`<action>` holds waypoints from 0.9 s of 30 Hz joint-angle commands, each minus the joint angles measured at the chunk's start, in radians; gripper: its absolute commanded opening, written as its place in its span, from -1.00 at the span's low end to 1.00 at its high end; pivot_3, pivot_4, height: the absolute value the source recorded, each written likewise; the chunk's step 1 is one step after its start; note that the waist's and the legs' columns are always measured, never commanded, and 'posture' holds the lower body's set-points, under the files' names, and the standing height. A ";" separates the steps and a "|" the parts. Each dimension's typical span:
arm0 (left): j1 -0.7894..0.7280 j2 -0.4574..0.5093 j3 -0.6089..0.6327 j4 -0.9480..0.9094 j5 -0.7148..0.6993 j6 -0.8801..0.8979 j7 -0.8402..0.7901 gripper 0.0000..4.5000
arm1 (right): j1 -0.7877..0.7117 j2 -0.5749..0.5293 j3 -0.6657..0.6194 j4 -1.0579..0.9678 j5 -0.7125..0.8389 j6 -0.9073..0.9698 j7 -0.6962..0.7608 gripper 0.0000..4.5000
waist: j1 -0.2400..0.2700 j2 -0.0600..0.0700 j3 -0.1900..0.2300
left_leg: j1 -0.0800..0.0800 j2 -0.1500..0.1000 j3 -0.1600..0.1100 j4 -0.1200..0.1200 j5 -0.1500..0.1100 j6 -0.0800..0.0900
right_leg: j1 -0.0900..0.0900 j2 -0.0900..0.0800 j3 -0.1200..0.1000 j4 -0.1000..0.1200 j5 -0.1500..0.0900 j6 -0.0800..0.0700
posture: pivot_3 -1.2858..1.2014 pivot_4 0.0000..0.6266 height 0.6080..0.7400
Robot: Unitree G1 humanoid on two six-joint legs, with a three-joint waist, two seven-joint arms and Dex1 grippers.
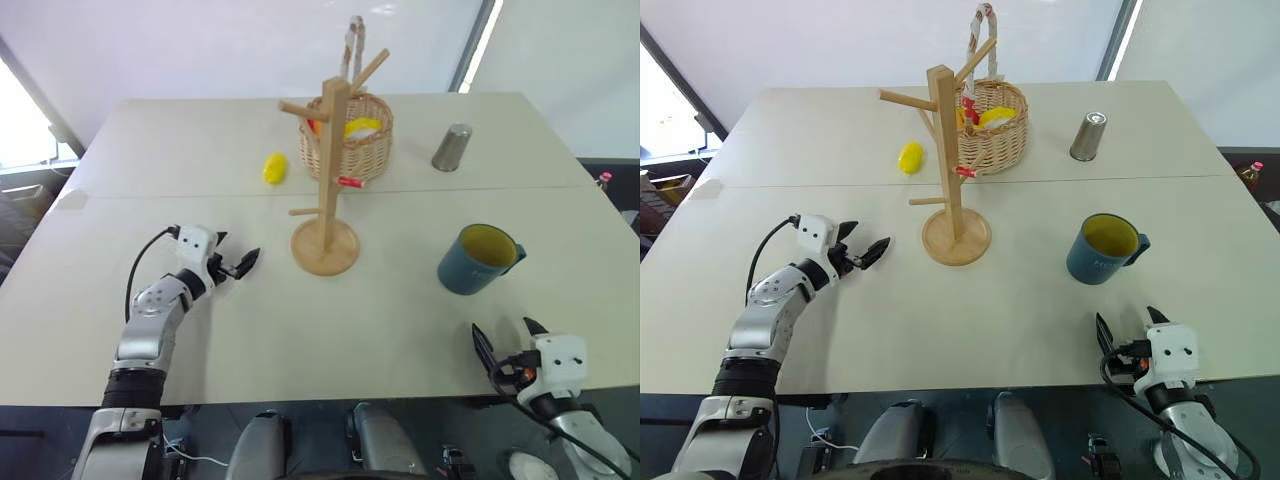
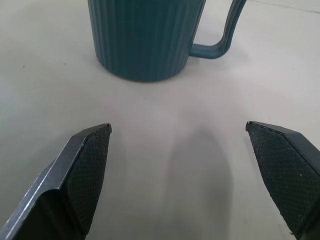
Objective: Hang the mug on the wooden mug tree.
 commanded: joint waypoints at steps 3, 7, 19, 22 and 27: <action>-0.015 0.000 0.006 -0.018 0.002 -0.009 0.015 1.00 | -0.006 0.005 -0.009 0.001 -0.003 -0.017 -0.010 0.99 | 0.000 0.000 0.000 | 0.000 0.000 0.000 0.000 0.000 0.000 | 0.000 0.000 0.000 0.000 0.000 0.000 | 0.03 -0.52 1.00; 0.001 0.004 0.008 -0.040 -0.019 0.014 0.000 1.00 | -0.006 0.009 -0.012 0.001 0.001 -0.011 -0.015 0.99 | 0.000 0.000 0.000 | 0.000 0.000 0.000 0.000 0.000 0.000 | 0.000 0.000 0.000 0.000 0.000 0.000 | 0.03 -0.52 1.00; 0.175 0.113 -0.051 -0.333 -0.168 0.093 -0.305 1.00 | -0.030 0.000 -0.061 0.008 0.003 0.007 -0.054 0.99 | -0.001 0.000 0.000 | 0.000 0.000 0.000 0.000 0.000 0.000 | 0.000 0.000 0.000 0.000 0.000 0.000 | 0.03 -0.52 1.00; 0.218 0.176 -0.100 -0.405 -0.183 0.092 -0.410 1.00 | -0.047 -0.001 -0.085 0.022 0.013 0.013 -0.067 0.99 | -0.001 0.002 -0.001 | 0.000 0.000 0.000 0.000 0.000 0.000 | 0.000 0.000 0.001 0.000 0.000 -0.001 | 0.03 -0.52 1.00; 0.202 0.195 -0.191 -0.449 -0.157 0.067 -0.470 1.00 | -0.120 -0.002 -0.126 0.066 0.027 0.027 -0.111 0.99 | 0.000 0.003 -0.001 | 0.001 0.000 0.000 0.000 0.000 0.000 | 0.001 -0.001 0.001 0.000 -0.001 -0.001 | 0.03 -0.52 1.00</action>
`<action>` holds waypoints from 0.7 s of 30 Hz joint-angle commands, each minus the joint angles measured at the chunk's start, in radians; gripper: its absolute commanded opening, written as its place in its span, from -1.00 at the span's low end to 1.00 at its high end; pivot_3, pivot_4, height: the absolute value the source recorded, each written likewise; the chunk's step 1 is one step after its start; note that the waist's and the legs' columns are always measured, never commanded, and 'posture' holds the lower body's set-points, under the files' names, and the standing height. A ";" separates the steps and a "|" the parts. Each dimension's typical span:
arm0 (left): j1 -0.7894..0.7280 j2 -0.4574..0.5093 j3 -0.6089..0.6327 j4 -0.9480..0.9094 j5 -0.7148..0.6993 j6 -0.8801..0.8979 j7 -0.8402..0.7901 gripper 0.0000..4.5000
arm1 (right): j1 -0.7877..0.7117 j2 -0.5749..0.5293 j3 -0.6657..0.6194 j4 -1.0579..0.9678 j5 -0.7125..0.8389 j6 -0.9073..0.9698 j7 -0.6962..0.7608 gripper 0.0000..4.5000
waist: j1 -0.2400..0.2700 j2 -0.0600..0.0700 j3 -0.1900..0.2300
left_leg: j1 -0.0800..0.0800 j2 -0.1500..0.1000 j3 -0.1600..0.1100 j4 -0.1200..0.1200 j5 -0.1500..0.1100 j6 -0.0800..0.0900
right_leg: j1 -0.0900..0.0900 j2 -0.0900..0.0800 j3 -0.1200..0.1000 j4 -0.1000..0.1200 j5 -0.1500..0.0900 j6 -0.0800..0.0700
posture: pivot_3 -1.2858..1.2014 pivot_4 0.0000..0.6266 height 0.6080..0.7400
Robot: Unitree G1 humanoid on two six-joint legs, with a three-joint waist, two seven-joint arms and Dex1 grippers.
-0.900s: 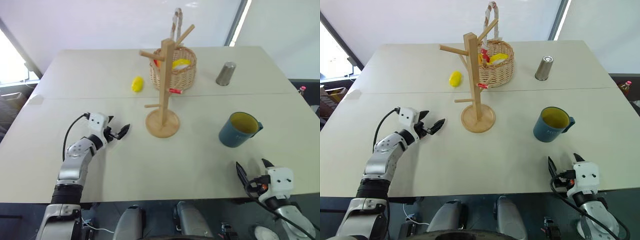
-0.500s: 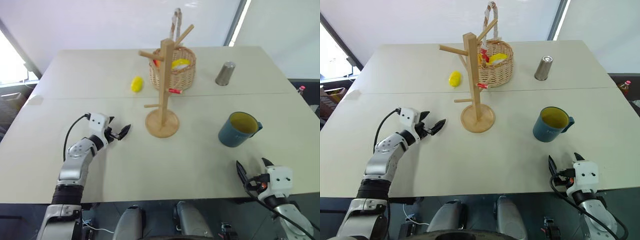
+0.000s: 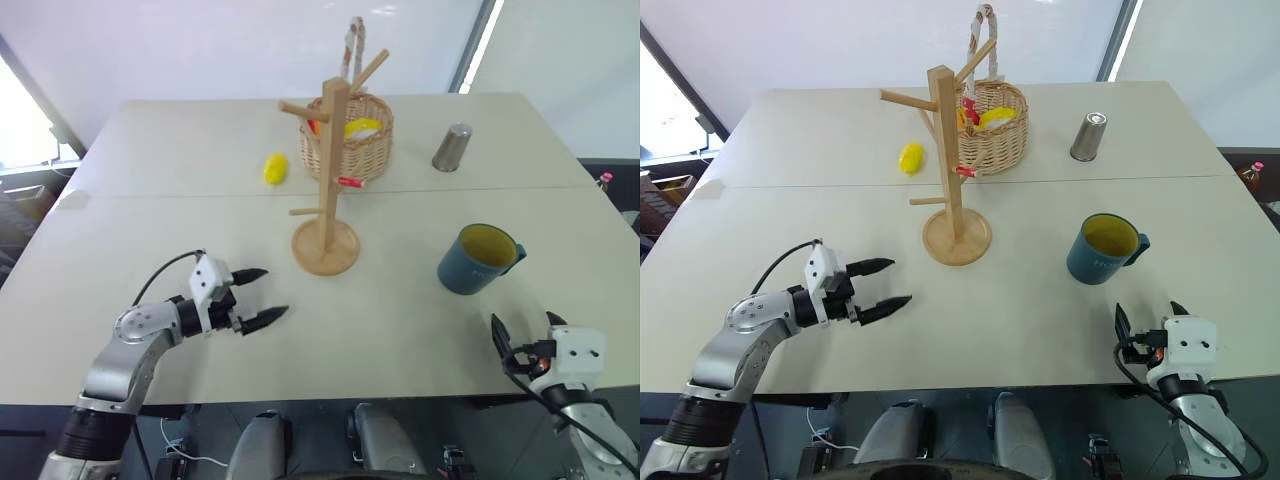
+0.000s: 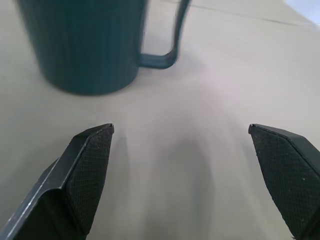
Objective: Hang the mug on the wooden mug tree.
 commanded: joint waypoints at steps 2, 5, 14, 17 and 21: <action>-0.035 -0.022 -0.057 -0.064 -0.010 -0.007 -0.024 1.00 | -0.071 -0.014 -0.057 0.032 0.027 0.012 -0.037 0.99 | -0.001 0.000 0.000 | 0.000 0.000 0.000 0.000 0.000 0.000 | 0.000 0.000 0.000 0.000 0.000 0.000 | 0.03 -0.52 1.00; -0.044 -0.041 -0.083 -0.072 -0.005 -0.006 -0.024 1.00 | -0.135 -0.035 -0.070 0.069 0.034 0.015 -0.035 0.99 | -0.003 0.001 0.000 | 0.000 0.000 0.000 0.000 0.000 0.000 | 0.000 0.001 0.000 0.000 0.000 0.000 | 0.03 -0.52 1.00; -0.048 -0.059 -0.113 -0.032 0.022 -0.058 -0.023 1.00 | -0.263 -0.131 -0.074 0.211 0.072 -0.011 0.066 0.99 | -0.003 0.001 -0.001 | 0.001 0.000 0.001 0.000 0.000 0.001 | 0.000 0.001 0.000 0.000 0.000 0.001 | 0.03 -0.52 1.00; -0.045 -0.062 -0.108 -0.027 0.019 -0.072 -0.024 1.00 | -0.293 -0.162 -0.066 0.257 0.079 -0.028 0.115 0.99 | -0.003 0.001 -0.001 | 0.001 0.000 0.001 0.000 0.000 0.001 | 0.001 0.001 0.000 0.000 0.000 0.001 | 0.03 -0.52 1.00; -0.035 -0.057 -0.097 -0.033 0.016 -0.083 -0.023 1.00 | -0.342 -0.201 -0.060 0.326 0.092 -0.044 0.179 0.99 | -0.004 0.001 -0.001 | 0.001 0.000 0.001 0.000 0.000 0.001 | 0.001 0.002 0.000 0.000 0.000 0.001 | 0.03 -0.52 1.00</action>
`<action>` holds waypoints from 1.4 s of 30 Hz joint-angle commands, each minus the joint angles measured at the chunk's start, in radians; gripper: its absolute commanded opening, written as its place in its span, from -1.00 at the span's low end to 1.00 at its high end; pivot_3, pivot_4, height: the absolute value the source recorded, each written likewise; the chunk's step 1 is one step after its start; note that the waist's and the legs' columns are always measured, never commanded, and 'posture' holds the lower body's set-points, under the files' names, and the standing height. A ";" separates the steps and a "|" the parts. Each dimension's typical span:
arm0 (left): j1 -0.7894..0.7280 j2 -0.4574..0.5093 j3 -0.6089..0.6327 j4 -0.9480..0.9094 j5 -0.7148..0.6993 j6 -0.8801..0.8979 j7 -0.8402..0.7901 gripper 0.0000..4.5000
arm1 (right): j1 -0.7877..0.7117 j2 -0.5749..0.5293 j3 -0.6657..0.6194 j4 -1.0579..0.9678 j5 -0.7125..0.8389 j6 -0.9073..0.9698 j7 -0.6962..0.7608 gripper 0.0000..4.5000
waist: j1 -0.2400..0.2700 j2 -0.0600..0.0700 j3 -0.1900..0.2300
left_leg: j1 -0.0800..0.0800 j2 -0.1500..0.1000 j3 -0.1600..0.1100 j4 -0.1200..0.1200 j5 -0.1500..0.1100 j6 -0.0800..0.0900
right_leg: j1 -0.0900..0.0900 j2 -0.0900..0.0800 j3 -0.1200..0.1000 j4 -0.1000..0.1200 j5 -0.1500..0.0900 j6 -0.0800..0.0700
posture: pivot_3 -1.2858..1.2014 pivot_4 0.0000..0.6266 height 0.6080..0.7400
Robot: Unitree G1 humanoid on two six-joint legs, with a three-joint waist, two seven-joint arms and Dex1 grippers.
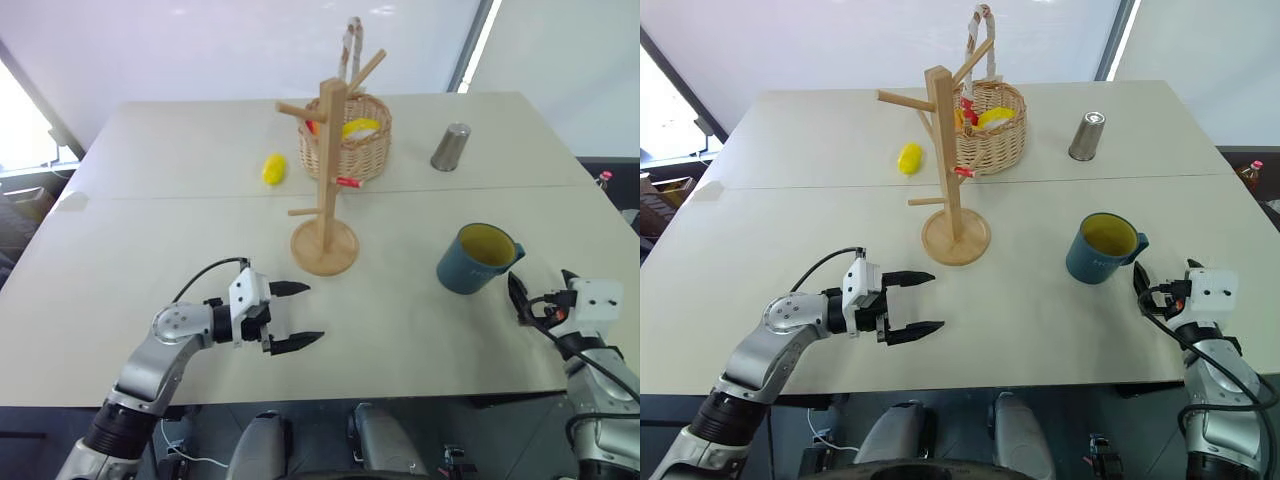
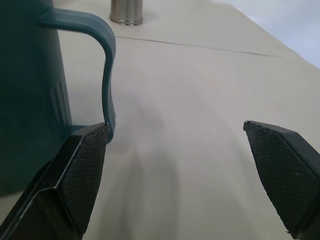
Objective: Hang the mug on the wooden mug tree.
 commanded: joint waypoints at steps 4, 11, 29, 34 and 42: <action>0.014 0.014 0.026 -0.021 -0.008 -0.035 -0.002 1.00 | -0.057 -0.061 0.000 0.074 0.023 -0.046 0.097 0.99 | 0.000 0.000 0.000 | 0.000 0.000 0.000 0.000 0.000 0.000 | 0.000 0.000 0.000 0.000 0.000 0.000 | 0.03 -0.52 1.00; 0.014 0.020 0.033 -0.021 -0.009 -0.039 0.004 1.00 | -0.092 -0.079 0.030 0.075 0.025 -0.039 0.151 0.99 | 0.001 0.000 0.000 | 0.000 0.000 0.000 0.000 0.000 0.000 | 0.001 0.000 0.000 0.000 0.000 0.000 | 0.03 -0.52 1.00; -0.004 0.023 0.044 -0.054 -0.022 -0.011 0.029 1.00 | -0.219 -0.068 0.085 0.188 0.049 -0.009 0.235 0.61 | 0.001 0.000 0.000 | 0.000 0.000 0.000 0.000 0.000 0.000 | 0.001 0.000 0.000 0.000 0.000 0.000 | 0.03 -0.52 1.00; -0.003 0.029 0.049 -0.068 -0.028 0.000 0.036 1.00 | -0.228 -0.055 0.095 0.178 0.087 0.007 0.270 -0.50 | 0.001 0.000 0.000 | 0.000 0.000 0.000 0.000 0.000 0.000 | 0.001 0.000 0.000 0.000 0.000 0.000 | 0.03 -0.52 1.00; 0.005 0.036 0.057 -0.081 -0.030 0.010 0.046 1.00 | -0.175 -0.044 0.108 0.061 0.114 0.050 0.269 -0.97 | 0.001 0.000 0.000 | 0.000 0.000 -0.001 0.000 0.000 0.000 | 0.001 0.000 0.000 0.000 0.000 0.000 | 0.03 -0.52 1.00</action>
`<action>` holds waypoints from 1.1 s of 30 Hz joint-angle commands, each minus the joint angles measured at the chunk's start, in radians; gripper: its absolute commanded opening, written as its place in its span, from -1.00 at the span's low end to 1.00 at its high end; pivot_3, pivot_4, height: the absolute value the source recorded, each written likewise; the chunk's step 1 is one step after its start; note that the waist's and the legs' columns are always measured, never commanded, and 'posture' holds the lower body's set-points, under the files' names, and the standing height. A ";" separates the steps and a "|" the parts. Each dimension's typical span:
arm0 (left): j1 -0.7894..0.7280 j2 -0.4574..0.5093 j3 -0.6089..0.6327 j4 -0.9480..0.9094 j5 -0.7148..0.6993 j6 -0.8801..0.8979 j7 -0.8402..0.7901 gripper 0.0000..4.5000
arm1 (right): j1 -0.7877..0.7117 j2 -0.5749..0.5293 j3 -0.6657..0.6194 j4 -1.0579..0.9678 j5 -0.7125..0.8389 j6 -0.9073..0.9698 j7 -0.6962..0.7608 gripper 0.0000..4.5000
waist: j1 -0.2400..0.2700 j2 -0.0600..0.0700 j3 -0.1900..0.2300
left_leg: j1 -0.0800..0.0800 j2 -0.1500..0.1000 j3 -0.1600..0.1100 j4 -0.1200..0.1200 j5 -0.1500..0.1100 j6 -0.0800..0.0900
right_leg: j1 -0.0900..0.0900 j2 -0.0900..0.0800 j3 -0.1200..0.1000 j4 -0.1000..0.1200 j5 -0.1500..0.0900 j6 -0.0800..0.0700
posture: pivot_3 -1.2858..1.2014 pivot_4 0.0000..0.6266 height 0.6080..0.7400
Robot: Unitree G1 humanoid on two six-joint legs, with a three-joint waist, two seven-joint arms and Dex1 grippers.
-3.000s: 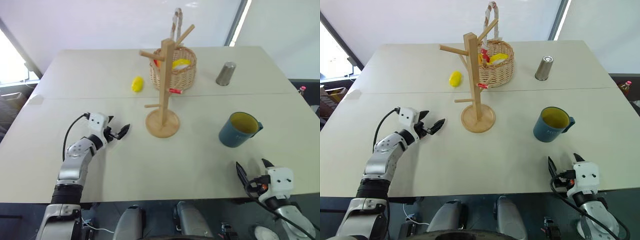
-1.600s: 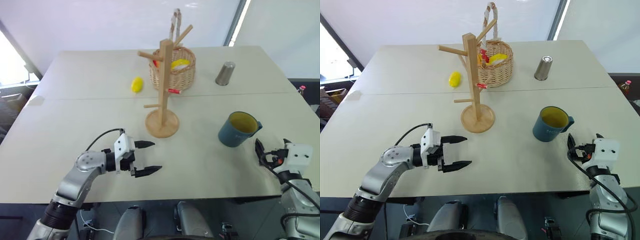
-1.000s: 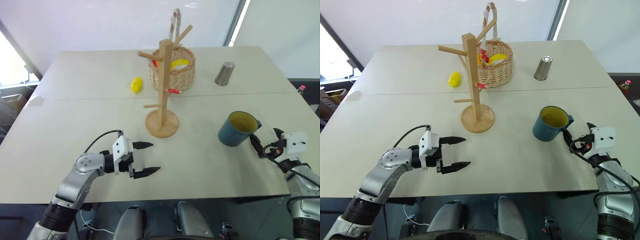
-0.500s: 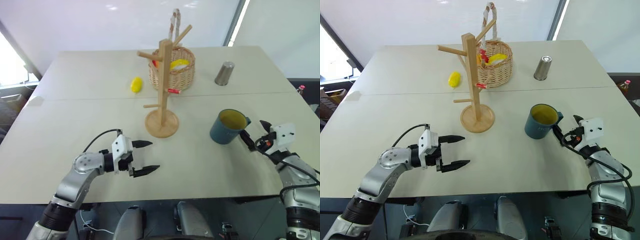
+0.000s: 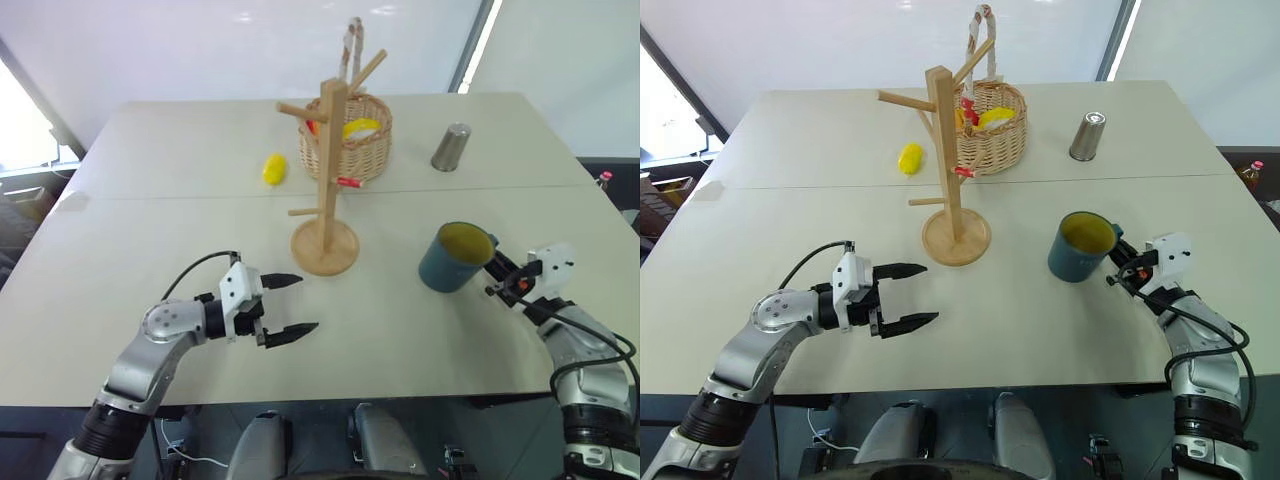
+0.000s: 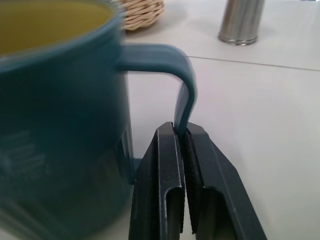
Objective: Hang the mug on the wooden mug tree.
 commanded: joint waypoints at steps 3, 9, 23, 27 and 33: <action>0.008 0.012 0.030 -0.042 -0.010 -0.004 0.011 1.00 | 0.049 -0.030 0.006 -0.186 -0.072 -0.040 -0.057 -0.97 | 0.000 0.000 0.000 | 0.000 0.000 0.000 0.000 0.000 0.000 | 0.000 0.000 0.000 0.000 0.000 0.000 | 0.03 -0.52 1.00; 0.000 0.021 0.052 -0.019 -0.012 -0.012 0.016 1.00 | 0.109 -0.138 0.089 -0.570 -0.256 -0.030 -0.089 -0.97 | -0.003 0.001 0.000 | -0.001 0.000 0.000 0.000 0.000 0.000 | -0.002 0.001 0.000 0.000 0.000 0.000 | 0.03 -0.52 1.00; -0.101 0.011 0.119 0.002 -0.072 0.048 0.040 1.00 | -0.142 -0.210 0.268 -0.871 -0.283 0.374 -0.094 -0.97 | -0.001 -0.002 0.002 | -0.002 0.000 -0.001 0.001 0.000 0.000 | -0.002 0.000 -0.001 0.000 0.000 0.000 | 0.03 -0.52 1.00; -0.114 0.026 0.149 -0.020 -0.100 0.083 0.039 1.00 | -0.240 -0.231 0.319 -0.876 -0.305 0.456 -0.084 -0.97 | 0.000 -0.002 0.002 | -0.002 0.000 -0.001 0.001 0.000 0.000 | -0.002 0.000 -0.001 0.000 0.000 0.000 | 0.03 -0.52 1.00; -0.126 0.037 0.186 -0.052 -0.149 0.134 0.048 1.00 | -0.320 -0.254 0.387 -0.870 -0.334 0.505 -0.071 -0.97 | 0.002 -0.004 0.003 | -0.003 -0.001 -0.001 0.001 0.000 0.000 | -0.002 -0.001 -0.001 -0.001 0.000 0.000 | 0.03 -0.52 1.00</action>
